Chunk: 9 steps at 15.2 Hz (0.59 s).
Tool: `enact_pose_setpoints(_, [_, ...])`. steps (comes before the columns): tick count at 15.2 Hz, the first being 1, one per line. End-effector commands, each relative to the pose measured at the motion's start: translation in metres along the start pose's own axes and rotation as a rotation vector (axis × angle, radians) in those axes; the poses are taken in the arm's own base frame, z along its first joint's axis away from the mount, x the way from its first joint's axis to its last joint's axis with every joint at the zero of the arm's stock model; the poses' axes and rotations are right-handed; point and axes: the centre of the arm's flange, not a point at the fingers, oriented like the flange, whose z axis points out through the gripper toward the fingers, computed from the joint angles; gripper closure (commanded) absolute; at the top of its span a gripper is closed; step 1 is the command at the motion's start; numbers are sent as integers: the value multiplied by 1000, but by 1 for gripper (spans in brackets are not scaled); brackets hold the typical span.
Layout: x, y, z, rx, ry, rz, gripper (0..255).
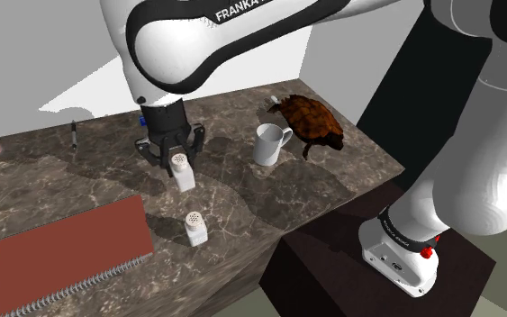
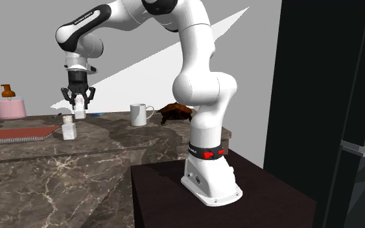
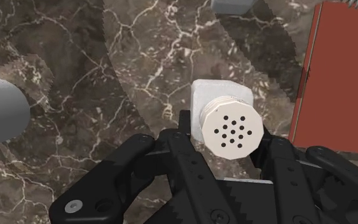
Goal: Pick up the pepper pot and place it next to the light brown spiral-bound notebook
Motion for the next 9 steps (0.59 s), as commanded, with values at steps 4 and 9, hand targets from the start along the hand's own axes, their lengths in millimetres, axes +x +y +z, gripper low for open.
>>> enact_pose_setpoints(4, [6,0,26,0,0,0,255])
enact_pose_setpoints(9, [10,0,43,0,0,0,255])
